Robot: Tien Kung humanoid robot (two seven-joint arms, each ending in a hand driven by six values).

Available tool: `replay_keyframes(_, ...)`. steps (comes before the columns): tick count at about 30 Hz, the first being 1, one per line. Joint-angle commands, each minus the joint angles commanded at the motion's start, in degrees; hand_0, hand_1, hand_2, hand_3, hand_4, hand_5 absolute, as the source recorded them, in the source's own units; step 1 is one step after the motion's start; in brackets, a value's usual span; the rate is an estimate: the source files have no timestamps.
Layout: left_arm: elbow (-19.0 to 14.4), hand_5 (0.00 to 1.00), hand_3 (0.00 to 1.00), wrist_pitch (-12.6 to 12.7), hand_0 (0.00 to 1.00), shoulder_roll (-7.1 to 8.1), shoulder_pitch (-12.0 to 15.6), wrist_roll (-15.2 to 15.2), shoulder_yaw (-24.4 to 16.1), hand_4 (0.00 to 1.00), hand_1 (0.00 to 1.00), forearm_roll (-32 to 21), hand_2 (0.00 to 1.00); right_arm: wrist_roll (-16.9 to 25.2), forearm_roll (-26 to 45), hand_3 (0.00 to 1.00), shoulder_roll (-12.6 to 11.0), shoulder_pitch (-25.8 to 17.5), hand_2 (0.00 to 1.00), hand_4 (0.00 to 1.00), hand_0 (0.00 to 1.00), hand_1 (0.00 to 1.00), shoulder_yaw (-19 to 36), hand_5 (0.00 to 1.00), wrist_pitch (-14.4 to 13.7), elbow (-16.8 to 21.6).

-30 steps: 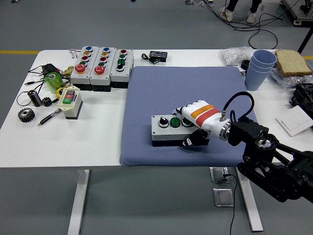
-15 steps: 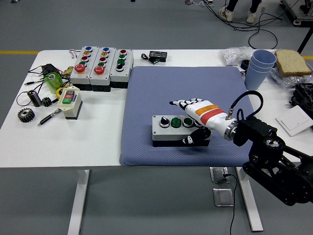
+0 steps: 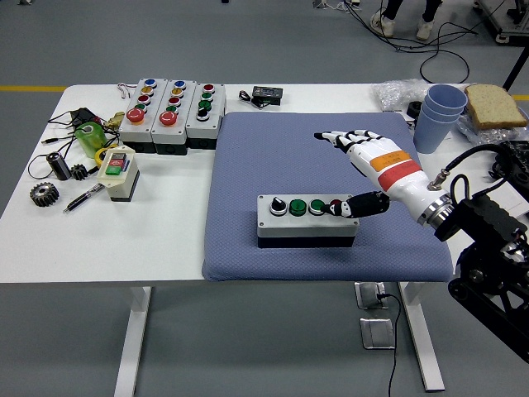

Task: Pick up the button,place it on the desk,press the button,press the button

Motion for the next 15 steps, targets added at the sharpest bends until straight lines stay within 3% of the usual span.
replay_keyframes(4, 0.00, 0.650, 0.593, 0.03, 0.625, -0.01, -0.07, -0.03, 0.07, 0.343, 0.659, -0.09, 0.680, -0.58, 0.61, 0.697, -1.45, -1.12, 0.273, 0.987, 0.214, 0.019, -0.48, 0.305, -0.62, 0.79)
replay_keyframes(5, 0.00, 0.650, 0.595, 0.02, 0.625, -0.01, -0.10, -0.02, 0.05, 0.343, 0.657, -0.11, 0.680, -0.81, 0.71, 0.634, -1.64, -1.41, 0.172, 0.981, 0.127, 0.002, -0.47, 0.338, -0.75, 0.90)
replay_keyframes(6, 0.00, 0.650, 0.595, 0.03, 0.625, 0.00, -0.11, -0.04, 0.07, 0.343, 0.657, -0.20, 0.680, -1.10, 0.77, 0.634, -1.74, -1.55, 0.172, 0.981, 0.127, 0.002, -0.49, 0.338, -0.55, 0.97)
replay_keyframes(15, 0.00, 0.650, 0.595, 0.12, 0.625, -0.02, -0.31, -0.12, 0.18, 0.344, 0.658, -0.52, 0.680, -5.09, -0.10, 0.624, -1.98, -1.49, 0.166, 0.980, 0.123, 0.002, -1.45, 0.347, 4.71, 0.28)
